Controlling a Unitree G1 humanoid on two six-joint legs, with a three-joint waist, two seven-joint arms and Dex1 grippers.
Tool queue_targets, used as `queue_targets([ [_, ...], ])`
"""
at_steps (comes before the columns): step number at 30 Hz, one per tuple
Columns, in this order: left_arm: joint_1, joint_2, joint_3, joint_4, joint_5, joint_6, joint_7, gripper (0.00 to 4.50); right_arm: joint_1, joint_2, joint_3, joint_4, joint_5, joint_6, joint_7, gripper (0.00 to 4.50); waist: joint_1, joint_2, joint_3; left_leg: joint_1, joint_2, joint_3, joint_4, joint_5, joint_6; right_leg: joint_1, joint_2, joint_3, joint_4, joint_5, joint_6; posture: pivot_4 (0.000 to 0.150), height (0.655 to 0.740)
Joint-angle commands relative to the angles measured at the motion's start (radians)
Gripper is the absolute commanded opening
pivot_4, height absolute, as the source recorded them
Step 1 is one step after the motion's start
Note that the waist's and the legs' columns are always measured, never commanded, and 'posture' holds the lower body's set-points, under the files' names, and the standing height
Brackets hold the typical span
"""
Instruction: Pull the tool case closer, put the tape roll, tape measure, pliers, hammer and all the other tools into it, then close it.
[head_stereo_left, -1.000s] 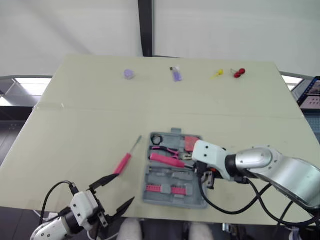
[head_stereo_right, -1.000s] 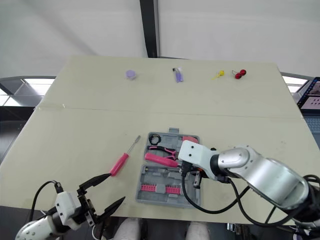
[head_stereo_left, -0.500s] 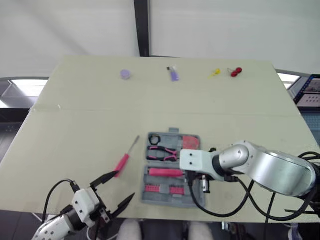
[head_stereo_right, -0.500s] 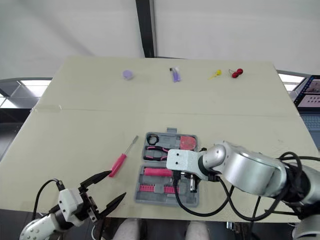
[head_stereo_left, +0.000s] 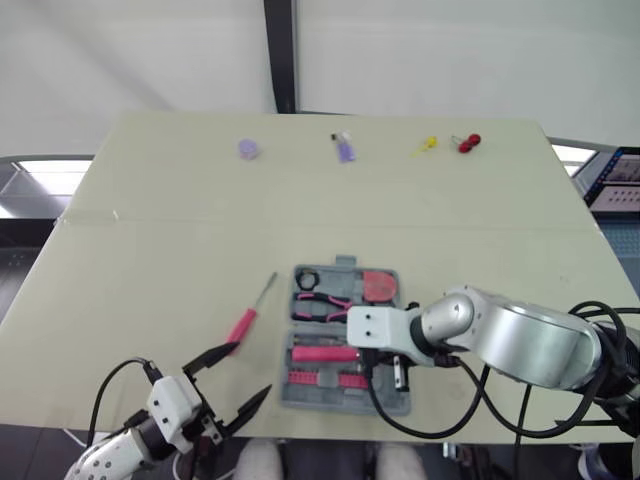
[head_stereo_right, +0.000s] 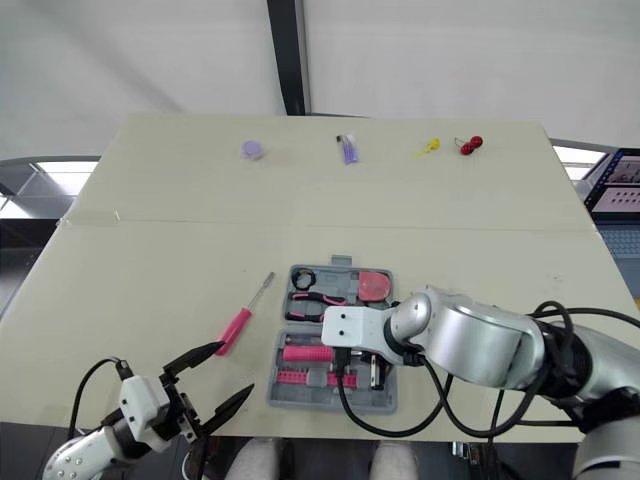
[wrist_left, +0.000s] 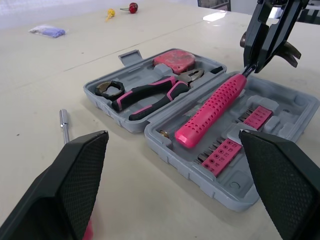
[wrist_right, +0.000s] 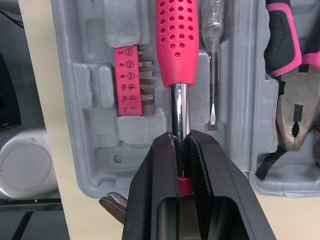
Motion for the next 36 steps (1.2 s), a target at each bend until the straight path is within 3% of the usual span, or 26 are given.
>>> queue_targets([
  [1, 0.02, 0.011, 0.004, -0.031, -0.014, -0.003, 0.002, 4.5, -0.008, 0.013, -0.006, -0.014, -0.013, -0.012, -0.003, 0.05, 0.0, 0.0, 0.0, 0.0, 0.0, 0.0, 0.0, 0.0, 0.0, 0.0, 0.0, 0.0, 0.0, 0.0, 0.0, 0.15, 0.74],
  [36, 0.018, 0.026, 0.019, -0.043, -0.019, 0.032, 0.021, 4.5, 0.023, 0.065, 0.045, 0.029, -0.064, -0.02, -0.026, 0.05, 0.0, 0.0, 0.0, 0.0, 0.0, 0.0, 0.0, 0.0, 0.0, 0.0, 0.0, 0.0, 0.0, 0.0, 0.0, 0.15, 0.74],
])
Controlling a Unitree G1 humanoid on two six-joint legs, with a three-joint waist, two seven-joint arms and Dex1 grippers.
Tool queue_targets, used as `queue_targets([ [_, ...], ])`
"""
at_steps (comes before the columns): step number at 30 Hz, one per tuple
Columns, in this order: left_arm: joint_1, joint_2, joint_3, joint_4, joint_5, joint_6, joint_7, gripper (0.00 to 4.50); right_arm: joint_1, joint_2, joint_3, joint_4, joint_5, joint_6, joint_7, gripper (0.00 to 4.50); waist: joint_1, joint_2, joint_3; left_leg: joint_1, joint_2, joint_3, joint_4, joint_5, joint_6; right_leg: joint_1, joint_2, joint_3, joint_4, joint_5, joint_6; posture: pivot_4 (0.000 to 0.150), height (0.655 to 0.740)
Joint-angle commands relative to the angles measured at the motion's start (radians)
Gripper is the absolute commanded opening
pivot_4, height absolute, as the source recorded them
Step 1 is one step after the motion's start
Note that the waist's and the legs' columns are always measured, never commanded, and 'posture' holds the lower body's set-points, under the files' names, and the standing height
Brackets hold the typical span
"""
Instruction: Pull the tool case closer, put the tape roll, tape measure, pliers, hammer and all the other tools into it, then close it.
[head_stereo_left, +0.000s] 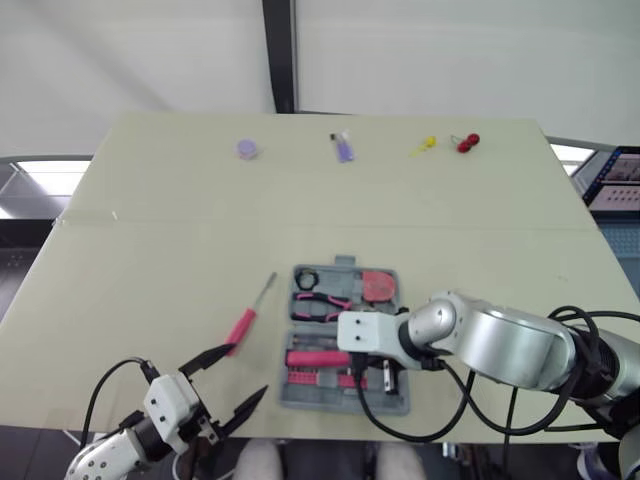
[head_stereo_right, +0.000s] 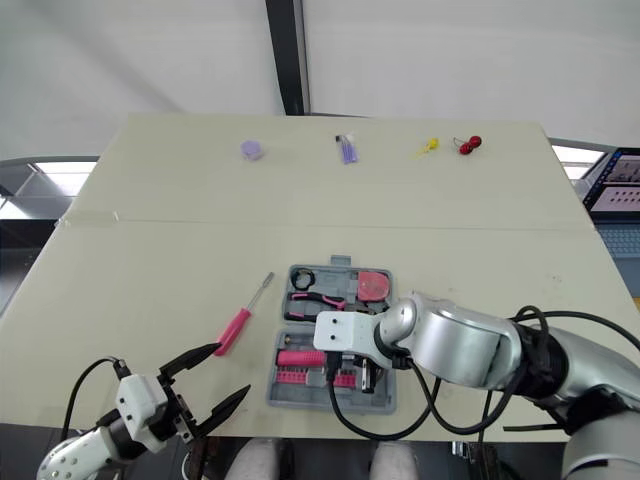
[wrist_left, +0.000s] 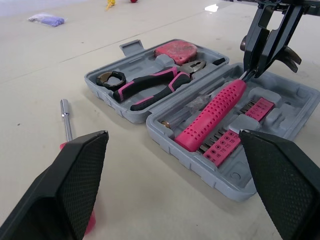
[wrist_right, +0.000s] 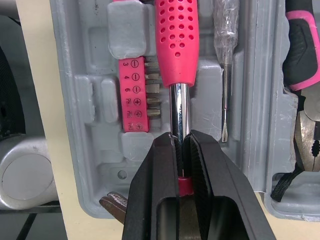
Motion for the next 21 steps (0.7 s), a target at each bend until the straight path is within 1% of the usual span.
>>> queue_targets([
  [1, 0.006, 0.002, 0.005, -0.028, -0.015, -0.001, 0.007, 4.5, 0.006, 0.004, 0.002, -0.011, -0.02, -0.016, -0.015, 0.05, 0.0, 0.0, 0.0, 0.0, 0.0, 0.0, 0.0, 0.0, 0.0, 0.0, 0.0, 0.0, 0.0, 0.0, 0.0, 0.15, 0.74],
  [21, -0.007, 0.002, 0.007, -0.02, -0.01, 0.007, 0.011, 4.5, 0.033, 0.013, 0.011, 0.002, -0.051, -0.032, -0.012, 0.05, 0.0, 0.0, 0.0, 0.0, 0.0, 0.0, 0.0, 0.0, 0.0, 0.0, 0.0, 0.0, 0.0, 0.0, 0.0, 0.15, 0.74],
])
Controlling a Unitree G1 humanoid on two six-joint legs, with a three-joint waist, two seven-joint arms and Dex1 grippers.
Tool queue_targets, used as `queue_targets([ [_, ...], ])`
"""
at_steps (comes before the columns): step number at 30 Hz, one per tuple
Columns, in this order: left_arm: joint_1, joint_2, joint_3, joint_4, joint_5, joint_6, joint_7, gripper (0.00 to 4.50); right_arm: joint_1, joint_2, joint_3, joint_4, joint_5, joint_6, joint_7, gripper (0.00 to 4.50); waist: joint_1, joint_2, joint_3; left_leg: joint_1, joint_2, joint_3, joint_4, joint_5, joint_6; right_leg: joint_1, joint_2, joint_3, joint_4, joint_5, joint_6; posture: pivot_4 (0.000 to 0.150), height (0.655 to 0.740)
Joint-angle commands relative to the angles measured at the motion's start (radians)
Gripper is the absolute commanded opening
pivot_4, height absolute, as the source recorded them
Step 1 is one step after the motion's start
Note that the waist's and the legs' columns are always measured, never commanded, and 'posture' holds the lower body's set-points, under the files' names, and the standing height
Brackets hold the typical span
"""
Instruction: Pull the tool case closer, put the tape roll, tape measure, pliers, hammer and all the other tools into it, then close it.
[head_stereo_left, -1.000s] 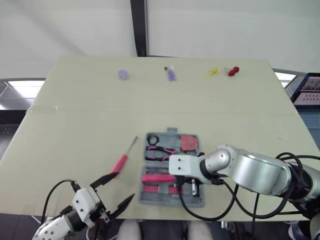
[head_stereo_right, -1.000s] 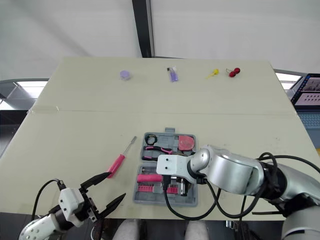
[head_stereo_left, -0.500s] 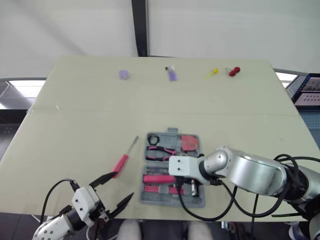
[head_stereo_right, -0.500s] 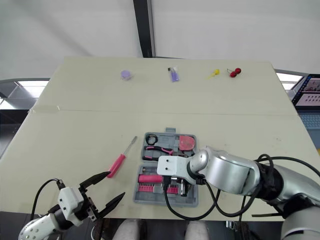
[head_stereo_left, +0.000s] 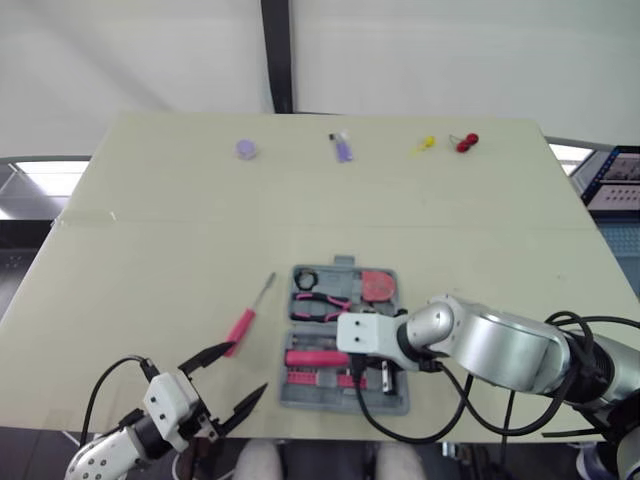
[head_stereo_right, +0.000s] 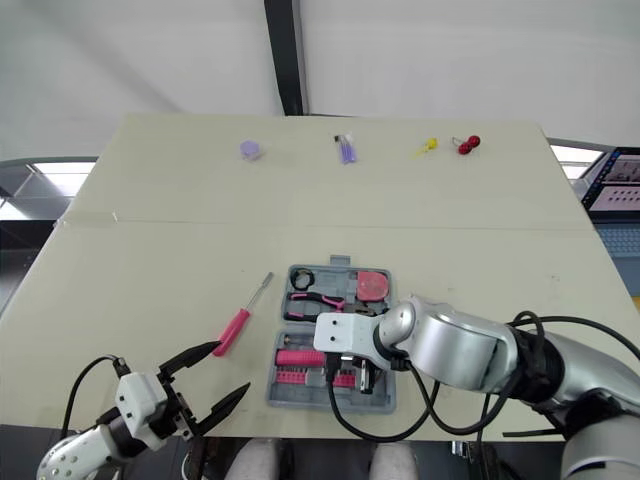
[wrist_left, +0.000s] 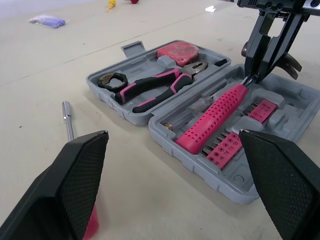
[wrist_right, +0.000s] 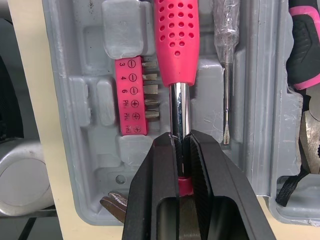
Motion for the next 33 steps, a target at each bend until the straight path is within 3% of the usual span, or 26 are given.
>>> queue_targets([
  [1, 0.003, 0.002, 0.004, -0.02, -0.009, -0.001, 0.009, 4.5, 0.002, 0.001, 0.01, -0.005, -0.018, -0.022, -0.008, 0.05, 0.0, 0.0, 0.0, 0.0, 0.0, 0.0, 0.0, 0.0, 0.0, 0.0, 0.0, 0.0, 0.0, 0.0, 0.0, 0.15, 0.74],
  [24, -0.001, 0.001, -0.002, -0.014, -0.002, 0.002, 0.02, 4.5, 0.006, -0.02, 0.027, -0.002, -0.039, -0.061, 0.011, 0.05, 0.0, 0.0, 0.0, 0.0, 0.0, 0.0, 0.0, 0.0, 0.0, 0.0, 0.0, 0.0, 0.0, 0.0, 0.0, 0.15, 0.74],
  [33, -0.008, 0.0, -0.003, -0.003, -0.004, 0.004, 0.018, 4.5, -0.008, -0.044, -0.006, -0.029, -0.02, -0.048, 0.028, 4.41, 0.0, 0.0, 0.0, 0.0, 0.0, 0.0, 0.0, 0.0, 0.0, 0.0, 0.0, 0.0, 0.0, 0.0, 0.0, 0.15, 0.74],
])
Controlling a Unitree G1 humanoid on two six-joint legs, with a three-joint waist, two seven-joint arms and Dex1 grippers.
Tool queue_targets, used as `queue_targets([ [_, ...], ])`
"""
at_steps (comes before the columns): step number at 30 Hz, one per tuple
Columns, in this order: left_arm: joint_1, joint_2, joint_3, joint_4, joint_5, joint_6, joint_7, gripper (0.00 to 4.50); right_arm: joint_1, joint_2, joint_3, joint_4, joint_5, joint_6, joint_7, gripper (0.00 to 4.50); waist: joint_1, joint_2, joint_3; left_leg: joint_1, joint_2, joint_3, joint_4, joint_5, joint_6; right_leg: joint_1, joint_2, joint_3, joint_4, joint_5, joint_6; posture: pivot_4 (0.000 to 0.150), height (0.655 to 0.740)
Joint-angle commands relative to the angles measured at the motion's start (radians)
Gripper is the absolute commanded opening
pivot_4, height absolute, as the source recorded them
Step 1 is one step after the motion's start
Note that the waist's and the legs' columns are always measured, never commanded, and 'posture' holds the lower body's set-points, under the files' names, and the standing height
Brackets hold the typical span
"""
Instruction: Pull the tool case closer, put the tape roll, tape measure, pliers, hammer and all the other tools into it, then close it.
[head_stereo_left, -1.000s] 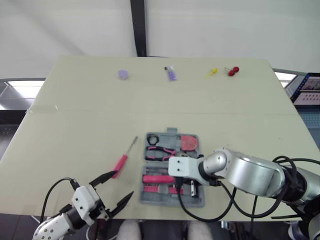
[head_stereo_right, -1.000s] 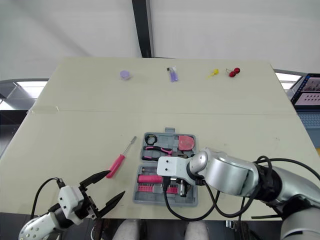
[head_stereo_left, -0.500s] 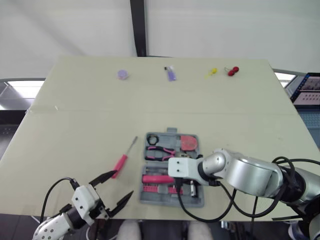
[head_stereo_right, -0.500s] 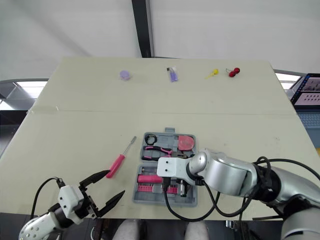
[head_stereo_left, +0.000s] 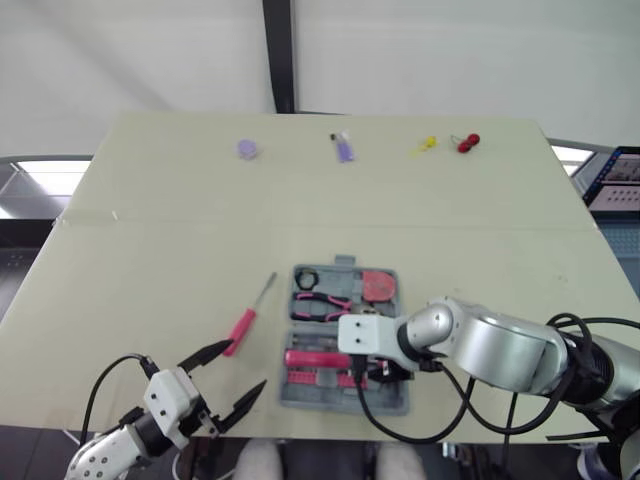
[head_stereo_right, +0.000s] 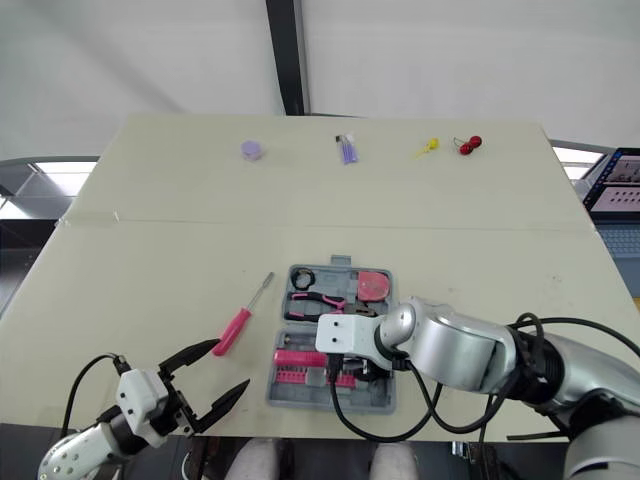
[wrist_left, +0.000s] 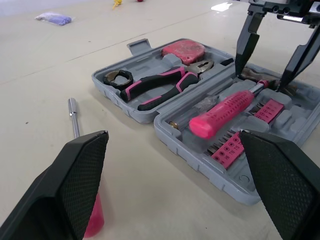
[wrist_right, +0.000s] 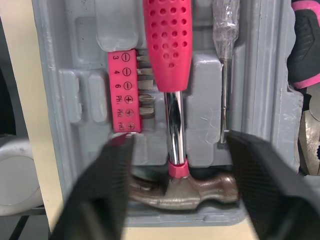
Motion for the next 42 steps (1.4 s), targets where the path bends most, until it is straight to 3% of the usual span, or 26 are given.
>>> queue_targets([
  [1, -0.001, 0.0, -0.002, -0.002, -0.005, -0.007, 0.001, 4.5, -0.011, -0.031, -0.045, -0.051, 0.01, -0.002, 0.028, 4.46, 0.0, 0.0, 0.0, 0.0, 0.0, 0.0, 0.0, 0.0, 0.0, 0.0, 0.0, 0.0, 0.0, 0.0, 0.0, 0.15, 0.74],
  [5, -0.007, -0.004, -0.007, 0.002, -0.002, -0.008, 0.004, 4.5, 0.063, -0.07, -0.153, -0.067, 0.019, -0.079, 0.036, 4.46, 0.002, -0.001, 0.0, 0.0, 0.0, 0.0, 0.0, 0.0, 0.0, 0.0, 0.0, 0.0, 0.0, 0.0, 0.0, 0.15, 0.74],
  [11, -0.03, -0.007, -0.016, 0.007, 0.002, -0.002, 0.012, 4.5, 0.323, -0.06, -0.453, 0.013, 0.019, -0.422, 0.043, 4.46, 0.004, -0.002, -0.001, 0.0, 0.0, 0.0, 0.0, 0.0, 0.0, 0.001, 0.0, 0.0, -0.001, 0.0, 0.0, 0.15, 0.74],
  [14, -0.044, -0.006, -0.022, 0.017, 0.003, -0.004, 0.013, 4.5, 0.486, -0.041, -0.573, 0.092, 0.009, -0.679, 0.085, 3.55, 0.007, -0.004, -0.002, 0.0, 0.0, 0.0, 0.0, 0.0, 0.0, 0.002, 0.0, -0.001, -0.002, 0.0, 0.0, 0.15, 0.74],
  [17, -0.069, -0.003, -0.029, 0.029, 0.005, -0.003, 0.014, 4.5, 0.622, 0.006, -0.609, 0.169, 0.011, -0.882, 0.154, 2.05, 0.006, -0.005, -0.002, 0.001, 0.0, 0.0, -0.001, 0.0, 0.0, 0.002, 0.0, -0.001, -0.002, 0.0, 0.0, 0.15, 0.74],
  [21, -0.093, 0.003, -0.03, 0.037, 0.002, 0.0, 0.011, 4.5, 0.67, 0.086, -0.58, 0.24, 0.005, -0.952, 0.204, 0.04, 0.001, -0.004, -0.002, 0.002, 0.0, 0.0, 0.0, 0.0, 0.0, 0.003, 0.0, 0.0, -0.001, 0.0, 0.0, 0.15, 0.74],
  [29, -0.075, 0.015, -0.035, 0.025, 0.005, -0.008, -0.002, 4.5, 0.645, 0.191, -0.51, 0.346, -0.07, -0.955, 0.226, 0.04, 0.004, -0.004, -0.002, 0.002, 0.0, 0.0, 0.0, 0.0, 0.0, 0.003, 0.0, 0.0, -0.001, 0.0, 0.0, 0.15, 0.74],
  [42, -0.071, 0.015, -0.04, 0.02, 0.009, -0.005, 0.005, 4.5, 0.664, 0.189, -0.474, 0.445, -0.192, -0.978, 0.255, 0.04, 0.005, -0.005, -0.002, 0.003, 0.0, 0.0, 0.0, 0.0, 0.0, 0.003, 0.0, 0.0, -0.001, 0.0, 0.0, 0.15, 0.74],
])
